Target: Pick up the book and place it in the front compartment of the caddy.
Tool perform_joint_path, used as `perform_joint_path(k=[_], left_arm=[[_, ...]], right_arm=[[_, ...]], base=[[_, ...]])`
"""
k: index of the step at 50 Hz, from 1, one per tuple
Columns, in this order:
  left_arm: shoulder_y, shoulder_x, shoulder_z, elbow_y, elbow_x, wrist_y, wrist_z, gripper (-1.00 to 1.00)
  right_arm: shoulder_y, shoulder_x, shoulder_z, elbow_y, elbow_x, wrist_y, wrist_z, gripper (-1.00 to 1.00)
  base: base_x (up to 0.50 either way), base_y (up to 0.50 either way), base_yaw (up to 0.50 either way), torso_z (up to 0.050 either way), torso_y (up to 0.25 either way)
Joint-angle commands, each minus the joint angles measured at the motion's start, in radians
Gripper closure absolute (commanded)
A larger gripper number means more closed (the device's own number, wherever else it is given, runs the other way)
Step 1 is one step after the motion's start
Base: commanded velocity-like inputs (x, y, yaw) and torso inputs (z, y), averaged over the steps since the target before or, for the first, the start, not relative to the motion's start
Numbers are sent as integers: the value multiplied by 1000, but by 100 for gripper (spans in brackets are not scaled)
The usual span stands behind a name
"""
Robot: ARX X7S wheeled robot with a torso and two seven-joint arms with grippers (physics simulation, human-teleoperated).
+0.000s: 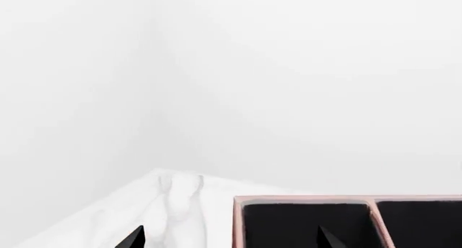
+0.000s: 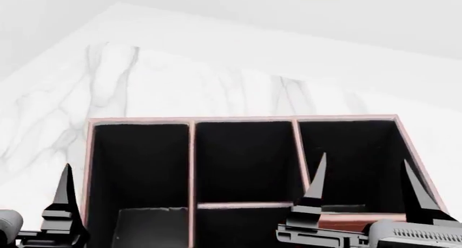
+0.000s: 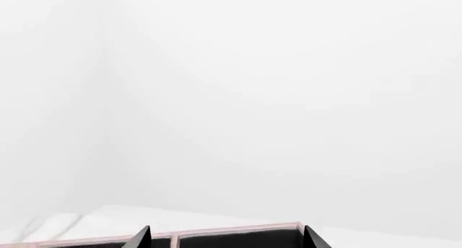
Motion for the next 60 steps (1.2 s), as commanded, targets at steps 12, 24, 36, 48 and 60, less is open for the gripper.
perform_joint_path(k=[12, 24, 36, 48, 60], left_arm=[[-44, -99, 69, 20, -61, -73, 122, -100], [-110, -247, 98, 153, -466, -413, 347, -100], [-197, -312, 148, 194, -622, -597, 380, -100], [-240, -326, 140, 222, -844, -744, 345, -100], [-247, -338, 177, 232, -888, -782, 354, -100]], right_arm=[[37, 44, 5, 12, 21, 71, 1, -100], [62, 59, 7, 63, -11, 59, 18, -100], [90, 78, 73, 44, 54, 149, 34, -100], [76, 85, 75, 55, 27, 116, 48, -100], [75, 89, 77, 52, 30, 117, 54, -100]], base=[[0, 0, 0, 0, 0], [0, 0, 0, 0, 0], [0, 0, 0, 0, 0], [0, 0, 0, 0, 0], [0, 0, 0, 0, 0]])
